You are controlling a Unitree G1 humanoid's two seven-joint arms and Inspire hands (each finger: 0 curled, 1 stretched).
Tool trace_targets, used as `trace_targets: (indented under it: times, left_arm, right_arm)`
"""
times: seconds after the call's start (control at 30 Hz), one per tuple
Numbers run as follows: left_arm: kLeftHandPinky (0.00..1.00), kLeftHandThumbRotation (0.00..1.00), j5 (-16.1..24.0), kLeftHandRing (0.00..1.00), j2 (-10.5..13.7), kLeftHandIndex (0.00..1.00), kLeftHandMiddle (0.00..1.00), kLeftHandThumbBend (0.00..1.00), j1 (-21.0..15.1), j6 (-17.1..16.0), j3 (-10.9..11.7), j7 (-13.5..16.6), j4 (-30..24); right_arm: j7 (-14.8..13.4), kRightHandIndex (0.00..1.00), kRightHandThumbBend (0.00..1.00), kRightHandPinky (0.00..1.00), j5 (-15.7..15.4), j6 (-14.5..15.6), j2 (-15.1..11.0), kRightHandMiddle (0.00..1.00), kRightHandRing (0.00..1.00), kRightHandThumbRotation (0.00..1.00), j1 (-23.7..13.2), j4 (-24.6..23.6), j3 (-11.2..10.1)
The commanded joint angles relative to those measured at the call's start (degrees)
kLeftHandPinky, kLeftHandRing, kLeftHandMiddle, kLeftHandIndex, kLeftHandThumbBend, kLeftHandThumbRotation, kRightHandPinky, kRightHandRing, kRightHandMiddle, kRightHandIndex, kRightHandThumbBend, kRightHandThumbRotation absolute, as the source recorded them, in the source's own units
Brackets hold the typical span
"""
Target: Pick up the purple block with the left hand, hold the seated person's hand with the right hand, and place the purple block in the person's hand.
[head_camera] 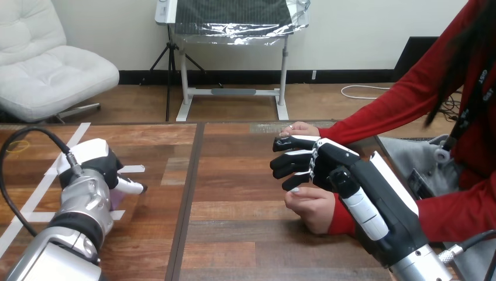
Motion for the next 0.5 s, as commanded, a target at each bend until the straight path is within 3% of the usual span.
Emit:
trace_targets:
  times: [0.0, 0.47]
  left_arm:
    - [0.69, 0.35, -0.11, 0.76, 0.14, 0.76, 0.78, 0.69, -4.88, -0.93, 0.47, 1.98, -2.07]
    - [0.62, 0.31, -1.62, 0.68, 0.30, 0.72, 0.71, 0.69, -4.70, -2.59, 1.97, 4.57, -2.49]
  right_arm:
    - [-0.18, 0.74, 0.88, 0.59, 0.59, -0.73, -0.05, 0.68, 0.67, 0.94, -1.95, -2.95, -0.77]
    - [-0.21, 0.75, 0.88, 0.60, 0.56, -0.80, 0.01, 0.68, 0.67, 0.95, -1.95, -2.62, -0.84]
